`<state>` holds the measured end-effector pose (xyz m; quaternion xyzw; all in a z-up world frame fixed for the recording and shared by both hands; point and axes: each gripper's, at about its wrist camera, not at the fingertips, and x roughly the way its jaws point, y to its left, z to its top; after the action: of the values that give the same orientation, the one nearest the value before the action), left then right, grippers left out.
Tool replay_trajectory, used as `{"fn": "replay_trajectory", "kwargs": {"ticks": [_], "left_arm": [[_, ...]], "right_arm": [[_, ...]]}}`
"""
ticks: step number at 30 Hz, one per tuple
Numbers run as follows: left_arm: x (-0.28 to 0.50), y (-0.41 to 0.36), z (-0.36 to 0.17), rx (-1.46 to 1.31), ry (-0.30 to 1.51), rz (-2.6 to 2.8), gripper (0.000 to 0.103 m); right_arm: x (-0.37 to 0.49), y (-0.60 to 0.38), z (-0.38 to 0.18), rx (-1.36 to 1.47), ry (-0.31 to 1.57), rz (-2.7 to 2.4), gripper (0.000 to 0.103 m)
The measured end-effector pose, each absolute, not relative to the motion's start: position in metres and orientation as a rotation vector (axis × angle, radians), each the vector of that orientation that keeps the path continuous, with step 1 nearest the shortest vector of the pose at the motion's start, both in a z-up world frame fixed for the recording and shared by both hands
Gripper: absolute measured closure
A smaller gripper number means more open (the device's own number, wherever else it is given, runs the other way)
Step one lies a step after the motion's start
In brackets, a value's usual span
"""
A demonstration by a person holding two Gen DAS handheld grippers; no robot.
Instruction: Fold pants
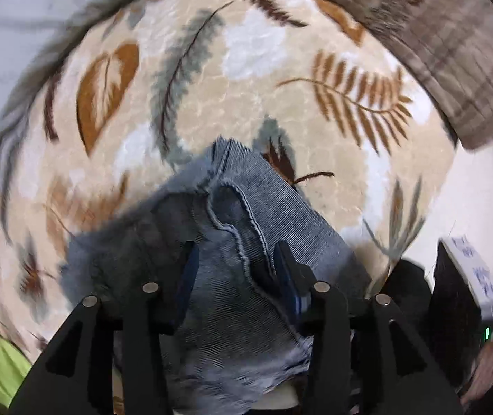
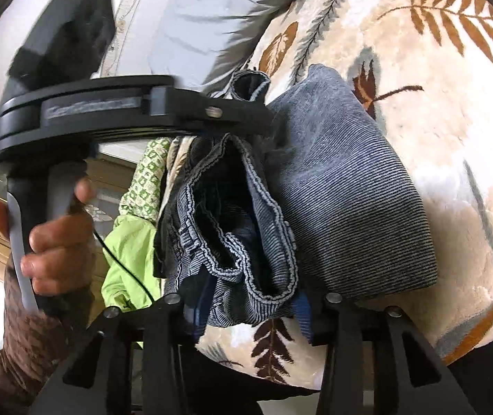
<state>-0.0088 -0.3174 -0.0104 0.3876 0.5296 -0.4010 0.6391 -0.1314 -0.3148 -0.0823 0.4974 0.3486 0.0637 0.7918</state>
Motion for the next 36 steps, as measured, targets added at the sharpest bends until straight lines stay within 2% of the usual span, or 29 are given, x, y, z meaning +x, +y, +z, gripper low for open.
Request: {"fn": "replay_trajectory", "kwargs": {"ticks": [3,4,9,18,20,21,22,23,24,25,31,36], "left_arm": [[-0.003,-0.313,0.013,0.968,1.095,-0.969,0.028],[0.001,-0.313,0.016,0.981,1.082,-0.983,0.024],[0.025,-0.311,0.010,1.048,1.127,-1.066,0.024],[0.044,-0.303,-0.042,1.120,1.231,-1.130,0.024],[0.050,-0.295,-0.047,1.064,1.243,-1.148,0.030],[0.051,-0.292,-0.047,1.044,1.237,-1.149,0.044],[0.052,-0.289,-0.045,1.030,1.223,-1.140,0.050],[0.053,-0.286,-0.042,1.006,1.218,-1.138,0.054],[0.053,-0.283,-0.038,0.981,1.213,-1.143,0.066],[0.052,-0.280,-0.035,0.969,1.205,-1.150,0.072],[0.033,-0.274,-0.017,0.944,1.112,-1.120,0.079],[0.034,-0.277,0.007,0.875,1.095,-1.121,0.080]], "right_arm": [[-0.137,-0.314,-0.080,1.087,0.732,0.149,0.047],[-0.138,-0.315,-0.080,1.093,0.726,0.152,0.044],[-0.131,-0.316,-0.083,1.128,0.708,0.181,0.036],[-0.111,-0.307,-0.087,1.154,0.717,0.213,0.037],[-0.111,-0.306,-0.088,1.158,0.717,0.211,0.047],[-0.109,-0.306,-0.089,1.155,0.726,0.201,0.062],[-0.108,-0.305,-0.089,1.143,0.737,0.187,0.071],[-0.107,-0.305,-0.088,1.137,0.739,0.182,0.072],[-0.107,-0.305,-0.087,1.137,0.733,0.183,0.075],[-0.107,-0.304,-0.084,1.135,0.724,0.188,0.080],[-0.107,-0.306,-0.070,1.134,0.678,0.225,0.082],[-0.118,-0.319,-0.067,1.198,0.621,0.240,0.082]]}}
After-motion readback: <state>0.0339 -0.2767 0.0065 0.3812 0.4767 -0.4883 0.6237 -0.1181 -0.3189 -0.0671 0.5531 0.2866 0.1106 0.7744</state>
